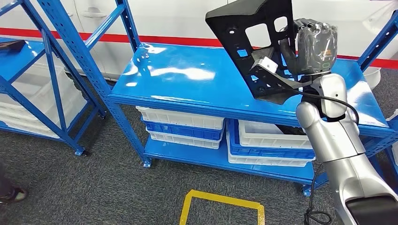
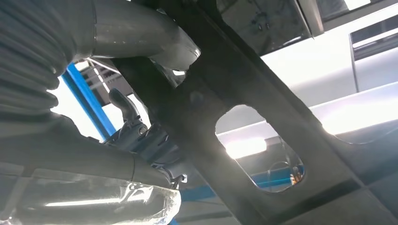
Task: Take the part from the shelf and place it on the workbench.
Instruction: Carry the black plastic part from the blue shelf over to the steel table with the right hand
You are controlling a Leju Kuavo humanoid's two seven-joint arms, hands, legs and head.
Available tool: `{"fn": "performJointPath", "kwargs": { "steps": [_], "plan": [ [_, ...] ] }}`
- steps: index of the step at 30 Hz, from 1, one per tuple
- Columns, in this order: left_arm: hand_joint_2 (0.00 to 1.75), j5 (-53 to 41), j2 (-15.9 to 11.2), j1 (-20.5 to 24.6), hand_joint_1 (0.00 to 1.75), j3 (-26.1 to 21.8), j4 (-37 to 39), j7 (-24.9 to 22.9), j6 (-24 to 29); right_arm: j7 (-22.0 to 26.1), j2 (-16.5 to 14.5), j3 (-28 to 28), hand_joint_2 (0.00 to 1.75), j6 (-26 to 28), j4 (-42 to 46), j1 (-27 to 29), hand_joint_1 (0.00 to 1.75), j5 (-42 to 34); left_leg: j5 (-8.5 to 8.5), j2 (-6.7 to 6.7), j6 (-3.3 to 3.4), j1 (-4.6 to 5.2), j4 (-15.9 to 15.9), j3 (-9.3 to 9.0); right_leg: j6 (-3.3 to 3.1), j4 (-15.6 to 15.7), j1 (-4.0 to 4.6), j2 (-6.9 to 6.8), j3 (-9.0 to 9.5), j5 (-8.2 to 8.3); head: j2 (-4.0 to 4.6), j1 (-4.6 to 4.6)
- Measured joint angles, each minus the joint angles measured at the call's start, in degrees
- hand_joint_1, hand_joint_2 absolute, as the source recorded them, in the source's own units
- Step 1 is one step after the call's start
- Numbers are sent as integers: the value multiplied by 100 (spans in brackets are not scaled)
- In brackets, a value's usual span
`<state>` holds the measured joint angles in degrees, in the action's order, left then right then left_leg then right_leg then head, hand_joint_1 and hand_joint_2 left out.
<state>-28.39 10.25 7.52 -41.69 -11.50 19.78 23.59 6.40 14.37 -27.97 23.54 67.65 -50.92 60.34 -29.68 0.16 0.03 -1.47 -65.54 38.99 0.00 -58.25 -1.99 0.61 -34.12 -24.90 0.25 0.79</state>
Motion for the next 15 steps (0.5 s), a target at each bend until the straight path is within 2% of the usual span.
{"fn": "performJointPath", "kwargs": {
  "steps": [1,2,3,4,5,7,8,9,12,13,14,15],
  "plan": [
    [175,-10,2,0,0,-1,0,0,-2,-12,-9,1,175,0,-1,4,152,17,-250,1,-9,-1,-401,136,-24,-1,13,-4,-56,42,0,15],
    [175,-20,2,0,0,0,0,0,-3,-18,-14,1,175,0,-2,11,152,34,-409,0,-12,-3,-722,223,-30,-3,30,-7,-110,83,1,25],
    [175,-28,2,0,0,-1,0,-2,-3,-22,-17,3,175,0,-2,21,152,51,-465,0,-2,-4,-884,226,-28,-4,46,-7,-165,126,1,29],
    [175,-32,2,2,0,-1,0,-4,-3,-26,-18,8,175,-1,-2,35,152,64,-415,0,23,-1,-827,117,-21,-5,60,-5,-215,169,2,33],
    [175,-33,1,5,0,-1,0,-7,-3,-29,-18,17,175,-1,-2,49,152,76,-297,1,63,7,-557,-99,-10,-5,73,-2,-260,210,2,38],
    [175,-35,-2,24,0,-1,-2,-9,-4,-32,-16,42,175,-3,-1,67,152,98,-115,3,167,48,235,-675,26,-6,91,3,-329,291,0,47],
    [175,-38,-2,35,0,0,-3,-9,-4,-32,-10,57,175,-5,0,72,152,109,-60,6,203,78,514,-862,60,-2,94,-2,-345,329,0,36],
    [175,-42,-2,43,0,1,-4,-10,-4,-32,-4,68,175,-8,1,75,152,118,-44,7,227,108,674,-960,100,3,91,-10,-354,366,-1,29],
    [175,-49,4,49,0,1,-4,-14,-5,-33,15,90,175,-16,-3,89,152,144,103,-12,287,151,784,-893,226,44,86,-31,-397,462,-1,31],
    [175,-49,8,51,0,0,-4,-16,-8,-34,26,99,175,-17,-7,94,152,156,191,-25,328,144,837,-857,228,-33,93,-35,-461,381,0,22],
    [175,-47,11,53,0,-1,-4,-17,-16,-39,42,110,175,-17,-11,100,152,166,285,-36,365,135,890,-812,204,-213,103,-38,-553,219,0,2],
    [175,-45,13,56,0,-1,-4,-20,-30,-45,55,119,175,-16,-16,106,152,180,365,-47,387,128,914,-761,165,-523,103,-44,-675,-23,0,-26]
  ]
}}
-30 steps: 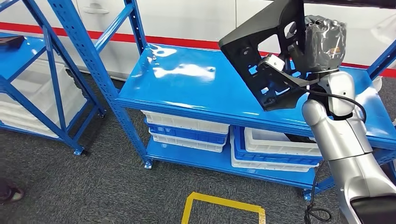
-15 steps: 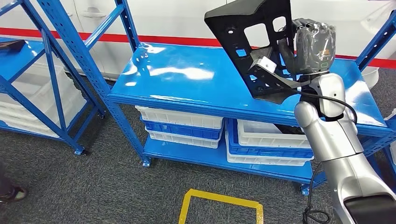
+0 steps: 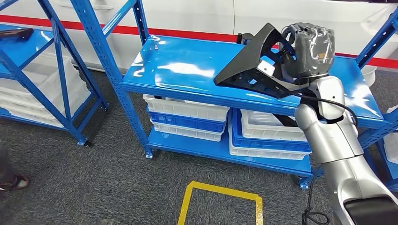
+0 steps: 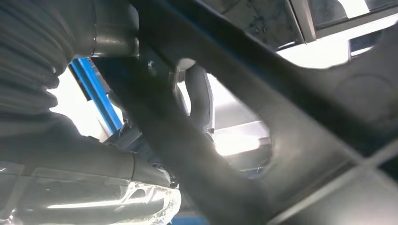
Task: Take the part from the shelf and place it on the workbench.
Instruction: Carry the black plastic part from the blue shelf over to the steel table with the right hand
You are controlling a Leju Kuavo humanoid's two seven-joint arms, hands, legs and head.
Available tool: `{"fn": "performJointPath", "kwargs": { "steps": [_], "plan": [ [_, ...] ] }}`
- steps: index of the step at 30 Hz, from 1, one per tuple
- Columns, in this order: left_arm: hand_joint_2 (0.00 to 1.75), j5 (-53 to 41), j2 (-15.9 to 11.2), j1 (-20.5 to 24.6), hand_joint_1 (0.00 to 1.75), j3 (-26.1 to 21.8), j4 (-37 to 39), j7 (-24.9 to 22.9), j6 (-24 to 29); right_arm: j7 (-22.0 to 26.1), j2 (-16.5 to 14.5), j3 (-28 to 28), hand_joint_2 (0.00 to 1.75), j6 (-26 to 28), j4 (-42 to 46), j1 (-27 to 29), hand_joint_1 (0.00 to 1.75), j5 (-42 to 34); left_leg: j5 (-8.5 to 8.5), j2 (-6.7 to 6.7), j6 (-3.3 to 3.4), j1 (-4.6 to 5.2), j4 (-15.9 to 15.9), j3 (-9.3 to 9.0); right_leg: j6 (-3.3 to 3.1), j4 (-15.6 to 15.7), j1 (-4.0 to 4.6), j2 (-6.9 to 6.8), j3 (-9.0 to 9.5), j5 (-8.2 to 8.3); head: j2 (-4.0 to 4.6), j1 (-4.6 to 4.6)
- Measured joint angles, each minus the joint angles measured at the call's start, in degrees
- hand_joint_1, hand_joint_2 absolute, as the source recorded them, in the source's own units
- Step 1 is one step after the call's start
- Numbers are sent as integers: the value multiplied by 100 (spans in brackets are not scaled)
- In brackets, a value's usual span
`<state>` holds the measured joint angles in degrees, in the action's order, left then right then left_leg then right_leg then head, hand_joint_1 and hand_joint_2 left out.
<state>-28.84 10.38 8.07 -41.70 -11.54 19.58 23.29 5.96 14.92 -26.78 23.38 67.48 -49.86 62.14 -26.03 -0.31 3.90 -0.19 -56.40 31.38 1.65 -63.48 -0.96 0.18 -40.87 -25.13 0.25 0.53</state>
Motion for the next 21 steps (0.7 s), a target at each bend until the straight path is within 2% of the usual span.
{"fn": "performJointPath", "kwargs": {
  "steps": [1,2,3,4,5,6,7,8,9,10,12,13,14,16,17,18,19,20,21],
  "plan": [
    [175,2,3,0,0,-1,0,-3,-14,-11,10,7,175,3,-5,15,152,19,65,-1,17,5,4,80,-26,-387,2,0,-120,-247,0,-27],
    [175,1,5,-2,0,-1,1,-5,-26,-24,17,10,175,6,-8,42,152,40,122,-5,14,10,0,156,-22,-745,1,0,-201,-416,-1,-47],
    [175,-2,10,-4,0,-1,1,-7,-33,-37,19,11,175,9,-9,77,152,66,177,-10,8,12,-4,232,7,-987,1,-1,-217,-497,-1,-61],
    [175,-5,15,-5,0,0,2,-7,-33,-51,20,11,175,11,-10,114,152,87,230,-14,-1,13,-9,304,55,-1031,0,-1,-129,-478,-1,-72],
    [175,-9,19,-5,0,1,2,-8,-34,-62,20,12,175,12,-10,141,152,101,277,-16,-15,13,-18,369,105,-846,-1,-3,69,-392,-1,-84],
    [175,-13,23,-4,0,1,2,-8,-34,-70,19,15,175,13,-8,156,152,110,318,-16,-34,14,-37,428,139,-471,-5,-9,367,-306,-1,-92],
    [175,-21,25,-3,0,2,1,-8,-34,-79,17,24,175,13,-1,161,152,121,354,-15,-61,23,-64,491,141,-33,4,-12,692,-282,-1,-102],
    [175,-34,25,-2,0,2,1,-8,-33,-89,16,37,175,14,13,170,152,135,388,-15,-91,32,-89,537,117,312,26,-12,930,-285,-1,-102],
    [175,-45,26,-2,0,2,1,-8,-33,-99,15,52,175,15,28,179,152,151,418,-14,-119,42,-117,569,79,538,47,-9,1072,-315,0,-103],
    [175,-57,26,-2,0,2,1,-8,-34,-110,15,67,175,15,42,191,152,168,448,-14,-144,51,-130,591,39,610,72,-3,1106,-341,0,-100],
    [175,-66,22,-4,0,2,2,-10,-38,-124,15,85,175,16,59,212,152,191,472,-9,-187,45,-156,618,-40,604,43,-8,1051,-290,1,-89],
    [175,-70,18,-5,0,2,2,-11,-40,-130,13,89,175,16,70,221,152,202,403,-1,-214,34,-210,656,-95,606,17,-16,1026,-252,1,-78],
    [175,-75,14,-5,0,2,2,-15,-41,-135,11,93,175,16,87,228,152,211,224,8,-250,19,-379,732,-155,613,-9,-25,985,-203,1,-59],
    [175,-81,11,-5,0,2,2,-28,-40,-143,9,103,175,16,122,247,152,234,-309,20,-327,-17,-1038,966,-229,613,-18,-31,865,-100,0,-13],
    [175,-81,11,-5,0,2,2,-34,-39,-145,10,109,175,16,133,264,152,244,-533,21,-359,-33,-1439,1081,-238,609,-14,-30,793,-45,-1,5],
    [175,-78,11,-5,0,2,2,-38,-38,-145,11,115,175,16,138,284,152,254,-629,21,-376,-45,-1714,1128,-232,606,-10,-29,726,6,-1,13],
    [175,-76,10,-5,0,2,2,-39,-36,-145,11,123,175,16,140,307,152,259,-609,21,-380,-51,-1802,1084,-220,602,-8,-26,664,54,-1,17],
    [175,-74,10,-4,0,2,2,-39,-35,-145,11,132,175,16,146,328,152,263,-507,21,-370,-54,-1688,935,-204,600,-7,-22,606,99,-1,24],
    [175,-73,9,-3,0,2,2,-39,-34,-145,11,144,175,16,159,342,152,266,-369,24,-344,-51,-1355,671,-183,599,-5,-17,562,140,-1,33]
  ]
}}
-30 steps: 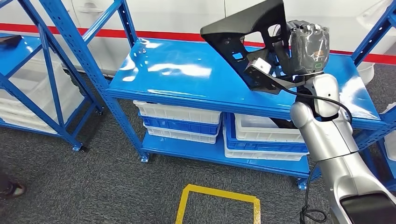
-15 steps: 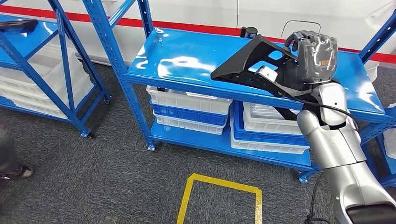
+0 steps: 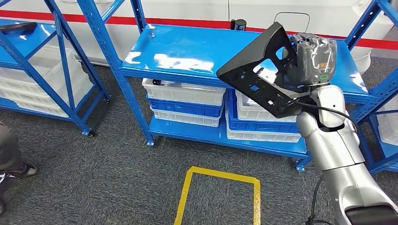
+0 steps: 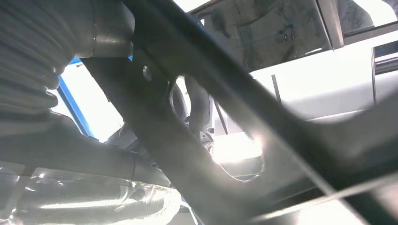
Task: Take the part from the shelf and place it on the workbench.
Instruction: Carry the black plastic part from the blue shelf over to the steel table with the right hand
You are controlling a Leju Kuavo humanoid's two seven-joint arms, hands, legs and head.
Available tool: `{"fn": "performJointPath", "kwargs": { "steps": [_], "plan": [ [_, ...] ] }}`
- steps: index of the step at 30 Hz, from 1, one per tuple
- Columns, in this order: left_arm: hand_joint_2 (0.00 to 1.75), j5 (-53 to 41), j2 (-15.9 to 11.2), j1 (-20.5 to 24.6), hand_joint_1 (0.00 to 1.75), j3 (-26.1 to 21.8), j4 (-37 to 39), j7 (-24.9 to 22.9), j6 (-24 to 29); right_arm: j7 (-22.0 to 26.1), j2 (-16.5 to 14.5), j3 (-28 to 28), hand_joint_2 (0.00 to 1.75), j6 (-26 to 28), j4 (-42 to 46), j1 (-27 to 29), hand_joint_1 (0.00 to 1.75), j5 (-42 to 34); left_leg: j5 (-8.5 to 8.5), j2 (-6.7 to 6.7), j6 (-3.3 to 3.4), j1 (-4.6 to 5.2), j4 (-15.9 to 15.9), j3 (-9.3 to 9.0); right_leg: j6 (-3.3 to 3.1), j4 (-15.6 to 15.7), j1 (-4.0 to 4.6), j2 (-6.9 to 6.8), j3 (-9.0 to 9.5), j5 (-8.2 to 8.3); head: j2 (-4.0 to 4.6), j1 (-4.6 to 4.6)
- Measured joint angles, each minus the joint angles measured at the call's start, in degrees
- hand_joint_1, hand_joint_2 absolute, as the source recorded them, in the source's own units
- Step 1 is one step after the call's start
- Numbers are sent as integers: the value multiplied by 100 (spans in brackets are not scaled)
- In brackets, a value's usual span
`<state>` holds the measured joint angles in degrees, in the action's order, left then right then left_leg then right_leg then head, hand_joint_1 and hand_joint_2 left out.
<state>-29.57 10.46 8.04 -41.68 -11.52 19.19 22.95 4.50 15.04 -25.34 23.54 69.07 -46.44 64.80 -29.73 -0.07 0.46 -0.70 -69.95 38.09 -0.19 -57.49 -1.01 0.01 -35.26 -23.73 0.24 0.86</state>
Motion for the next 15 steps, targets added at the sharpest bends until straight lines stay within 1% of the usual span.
{"fn": "performJointPath", "kwargs": {
  "steps": [1,2,3,4,5,6,7,8,9,10,11,12,13,14,15],
  "plan": [
    [175,0,-4,4,0,0,-1,0,1,0,0,13,175,0,20,8,152,1,78,8,41,7,425,-301,20,-1,-1,3,-34,37,0,7],
    [175,0,-10,8,0,0,-2,0,1,0,1,29,175,-1,40,8,152,3,118,14,77,20,801,-562,49,2,4,1,-59,75,0,3],
    [175,0,-16,10,0,0,-3,1,2,0,0,43,175,-1,57,4,152,10,126,22,116,43,1074,-738,86,7,6,-4,-72,111,0,-4],
    [175,0,-21,12,0,0,-3,2,3,0,-4,53,175,-3,68,0,152,20,110,26,145,68,1202,-804,126,14,1,-12,-80,148,0,-5],
    [175,0,-23,11,0,-1,-3,3,3,1,-11,60,175,-5,71,-5,152,34,138,24,172,92,1231,-803,174,31,-1,-18,-83,187,0,-8],
    [175,0,-22,11,0,-1,-3,4,3,3,-19,61,175,-8,72,-6,152,53,194,18,212,88,1275,-790,211,33,1,-21,-95,213,0,-3],
    [175,0,-20,14,0,-2,-3,7,3,5,-24,67,175,-10,72,-9,152,68,263,6,253,83,1325,-771,225,-7,6,-20,-138,172,0,0],
    [175,1,-18,17,0,-2,-3,8,3,8,-26,74,175,-12,72,-10,152,80,344,-6,298,73,1372,-741,215,-118,16,-18,-204,61,1,-13],
    [175,1,-16,19,0,-2,-2,10,3,9,-25,84,175,-13,72,-12,152,88,428,-18,329,60,1412,-691,187,-360,25,-15,-310,-135,1,-35],
    [175,2,-15,21,0,-2,-2,11,3,9,-23,93,175,-13,72,-8,152,91,493,-25,347,68,1419,-618,155,-719,23,-12,-444,-386,1,-57],
    [175,2,-15,19,0,-2,-2,11,3,9,-22,97,175,-14,72,3,152,92,552,-28,354,69,1413,-538,145,-1115,17,-11,-564,-599,1,-78],
    [175,2,-13,18,0,-2,-2,11,2,9,-22,99,175,-14,72,18,152,94,611,-31,347,69,1408,-454,162,-1458,13,-11,-644,-745,0,-96],
    [175,2,-8,16,0,-2,-2,11,2,9,-22,99,175,-14,72,32,152,96,668,-35,338,68,1401,-373,206,-1628,7,-12,-635,-783,0,-108],
    [175,2,-3,15,0,-2,-2,11,2,9,-22,99,175,-14,72,40,152,97,720,-37,324,65,1391,-297,265,-1562,-2,-12,-507,-722,0,-119],
    [175,2,2,15,0,-2,-2,11,2,9,-24,99,175,-13,72,42,152,97,766,-39,304,60,1376,-227,322,-1302,-12,-14,-282,-618,0,-130]
  ]
}}
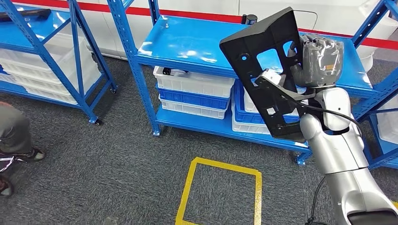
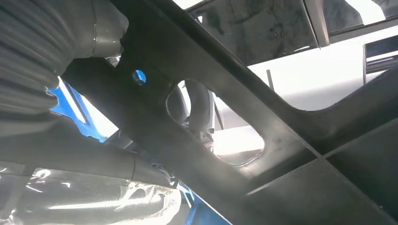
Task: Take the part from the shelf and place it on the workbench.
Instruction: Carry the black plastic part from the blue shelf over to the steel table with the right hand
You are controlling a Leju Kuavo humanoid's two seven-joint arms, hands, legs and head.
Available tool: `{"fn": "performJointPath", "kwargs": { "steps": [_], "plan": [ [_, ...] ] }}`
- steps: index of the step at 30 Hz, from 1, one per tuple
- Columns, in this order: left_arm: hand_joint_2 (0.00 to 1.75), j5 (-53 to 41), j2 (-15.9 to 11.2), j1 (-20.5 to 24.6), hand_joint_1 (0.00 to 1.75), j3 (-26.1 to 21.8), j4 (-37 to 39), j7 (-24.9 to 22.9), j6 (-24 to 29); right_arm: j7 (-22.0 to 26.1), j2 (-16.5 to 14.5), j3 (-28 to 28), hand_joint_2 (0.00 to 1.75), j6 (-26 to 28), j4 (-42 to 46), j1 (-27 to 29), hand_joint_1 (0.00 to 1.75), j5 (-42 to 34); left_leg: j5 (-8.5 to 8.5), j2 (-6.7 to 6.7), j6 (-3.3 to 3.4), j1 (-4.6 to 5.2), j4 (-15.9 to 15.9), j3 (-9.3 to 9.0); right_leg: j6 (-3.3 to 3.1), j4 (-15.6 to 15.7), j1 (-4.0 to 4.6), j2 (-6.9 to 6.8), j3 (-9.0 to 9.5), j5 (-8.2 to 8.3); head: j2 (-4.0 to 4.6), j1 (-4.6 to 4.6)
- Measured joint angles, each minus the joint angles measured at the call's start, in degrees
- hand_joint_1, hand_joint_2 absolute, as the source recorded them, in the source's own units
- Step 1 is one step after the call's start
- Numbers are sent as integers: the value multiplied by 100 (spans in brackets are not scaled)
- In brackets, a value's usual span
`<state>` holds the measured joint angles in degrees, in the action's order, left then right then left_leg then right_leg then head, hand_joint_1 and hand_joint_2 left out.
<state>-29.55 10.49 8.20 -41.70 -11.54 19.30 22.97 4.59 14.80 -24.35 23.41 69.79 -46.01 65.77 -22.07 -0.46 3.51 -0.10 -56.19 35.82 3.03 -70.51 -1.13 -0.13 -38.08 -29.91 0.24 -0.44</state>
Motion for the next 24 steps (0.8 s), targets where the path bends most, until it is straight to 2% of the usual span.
{"fn": "performJointPath", "kwargs": {
  "steps": [1,2,3,4,5,6,7,8,10,11,12,13,14,15,16,18,19,20,22,23,24],
  "plan": [
    [175,0,2,0,0,0,-1,0,0,0,-2,1,175,0,0,-5,152,1,39,0,-26,0,-29,67,36,427,-14,-2,307,68,0,-10],
    [175,0,3,2,0,0,-1,1,-1,0,-7,1,175,-1,1,-10,152,3,74,1,-56,6,-66,130,39,831,-3,6,598,97,0,-20],
    [175,0,2,2,0,0,-1,5,-1,0,-10,4,175,-5,1,-14,152,5,105,3,-88,19,-99,175,16,1125,12,14,786,93,0,-24],
    [175,0,1,1,0,0,-1,9,-2,0,-11,8,175,-13,1,-18,152,8,139,5,-115,32,-127,211,-19,1296,33,24,889,67,0,-24],
    [175,1,0,-2,0,-1,0,15,-3,0,-13,10,175,-26,1,-18,152,10,177,9,-141,43,-138,234,-62,1310,55,36,887,78,1,-16],
    [175,1,-4,-6,0,-2,0,21,-4,0,-13,13,175,-43,0,-19,152,14,201,14,-165,40,-145,254,-110,1302,27,32,836,109,1,-1],
    [175,2,-10,-9,0,-2,0,26,-4,1,-20,13,175,-63,0,-27,152,19,155,23,-192,27,-186,292,-165,1297,1,28,802,148,1,11],
    [175,3,-15,-12,0,-3,0,31,-5,1,-30,12,175,-80,0,-37,152,24,15,31,-226,13,-303,357,-232,1299,-23,18,757,201,2,30],
    [175,2,-20,-13,0,-2,0,39,-13,2,-47,13,175,-98,0,-60,152,32,-505,44,-298,-15,-884,575,-325,1300,-35,4,649,314,2,69],
    [175,0,-19,-13,0,-2,0,40,-18,2,-52,13,175,-98,0,-63,152,33,-764,45,-329,-28,-1297,701,-344,1297,-28,1,581,370,2,87],
    [175,-2,-19,-13,0,-2,0,42,-22,2,-54,13,175,-98,0,-62,152,34,-933,45,-352,-42,-1658,790,-343,1294,-22,1,513,422,2,95],
    [175,-3,-19,-13,0,-2,0,42,-24,3,-55,13,175,-99,0,-58,152,36,-988,44,-364,-54,-1866,801,-337,1292,-17,3,450,471,2,99],
    [175,-4,-19,-13,0,-2,0,43,-24,3,-56,13,175,-99,0,-54,152,36,-961,44,-366,-62,-1912,737,-326,1291,-14,6,393,515,2,104],
    [175,-4,-20,-12,0,-2,0,43,-24,4,-55,14,175,-100,0,-52,152,37,-854,45,-351,-64,-1709,541,-311,1290,-13,10,345,557,1,111],
    [175,-4,-21,-10,0,-2,0,45,-24,4,-55,16,175,-101,1,-52,152,37,-741,51,-319,-61,-1332,241,-289,1289,-13,13,308,596,1,120],
    [175,-7,-28,-3,0,-2,-1,50,-22,4,-52,27,175,-101,6,-55,152,39,-640,63,-241,-39,-517,-365,-234,1289,6,13,251,667,1,126],
    [175,-9,-31,-1,0,-2,-1,54,-20,4,-51,32,175,-101,9,-57,152,40,-640,68,-205,-20,-274,-528,-196,1293,12,9,234,705,1,118],
    [175,-11,-34,-1,0,-2,-1,56,-19,4,-49,37,175,-102,11,-56,152,41,-646,67,-181,-1,-177,-573,-158,1302,16,2,221,742,1,113],
    [175,-12,-31,-2,0,-3,0,58,-17,7,-48,40,175,-103,13,-53,152,42,-558,54,-114,14,-118,-531,-79,1306,13,-4,190,788,1,107],
    [175,-11,-28,1,0,-4,0,58,-18,7,-42,43,175,-104,14,-54,152,43,-493,43,-66,9,-79,-507,-73,1237,18,-4,138,726,0,104],
    [175,-10,-27,3,0,-4,-1,60,-19,7,-34,48,175,-105,14,-57,152,44,-417,32,-21,0,-41,-468,-92,1050,25,-1,47,578,0,85]
  ]
}}
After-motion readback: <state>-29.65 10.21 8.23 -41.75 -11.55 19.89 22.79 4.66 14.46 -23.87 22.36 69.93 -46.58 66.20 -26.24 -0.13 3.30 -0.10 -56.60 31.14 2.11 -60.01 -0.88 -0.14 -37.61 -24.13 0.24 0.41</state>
